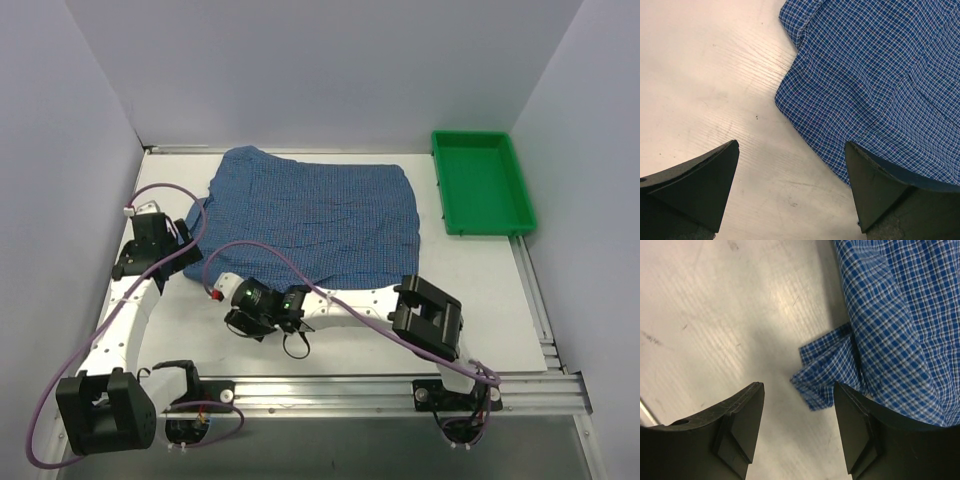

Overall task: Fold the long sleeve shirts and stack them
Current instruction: Flatten the shirt out

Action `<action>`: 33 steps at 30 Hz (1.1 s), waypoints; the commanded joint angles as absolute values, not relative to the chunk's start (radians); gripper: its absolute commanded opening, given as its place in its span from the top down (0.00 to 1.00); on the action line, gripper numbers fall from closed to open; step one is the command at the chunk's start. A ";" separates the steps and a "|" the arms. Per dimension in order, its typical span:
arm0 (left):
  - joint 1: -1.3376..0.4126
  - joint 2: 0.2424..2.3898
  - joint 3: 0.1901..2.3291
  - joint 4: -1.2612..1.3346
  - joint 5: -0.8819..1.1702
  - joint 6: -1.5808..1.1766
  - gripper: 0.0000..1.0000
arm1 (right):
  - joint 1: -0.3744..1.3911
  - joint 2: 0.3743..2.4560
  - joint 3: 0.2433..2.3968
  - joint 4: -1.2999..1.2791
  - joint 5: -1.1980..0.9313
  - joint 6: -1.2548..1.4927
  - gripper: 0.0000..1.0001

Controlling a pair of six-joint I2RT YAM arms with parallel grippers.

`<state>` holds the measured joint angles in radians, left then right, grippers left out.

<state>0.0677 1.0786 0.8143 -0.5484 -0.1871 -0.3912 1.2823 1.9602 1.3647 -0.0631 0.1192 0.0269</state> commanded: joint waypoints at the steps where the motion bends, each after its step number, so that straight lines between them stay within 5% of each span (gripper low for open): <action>1: 0.078 1.084 0.836 -0.526 -0.170 -0.385 0.05 | 1.275 2.017 1.417 -0.043 0.198 0.006 0.43; 5: 0.083 1.089 0.838 -0.523 -0.163 -0.387 0.05 | 1.262 2.068 1.422 -0.023 0.209 0.008 0.52; 12: 0.090 1.097 0.841 -0.520 -0.149 -0.387 0.04 | 1.261 1.993 1.391 -0.020 0.227 0.008 1.00; 33: 0.097 1.108 0.839 -0.517 -0.127 -0.382 0.05 | 1.210 1.381 1.345 -0.241 0.009 0.103 1.00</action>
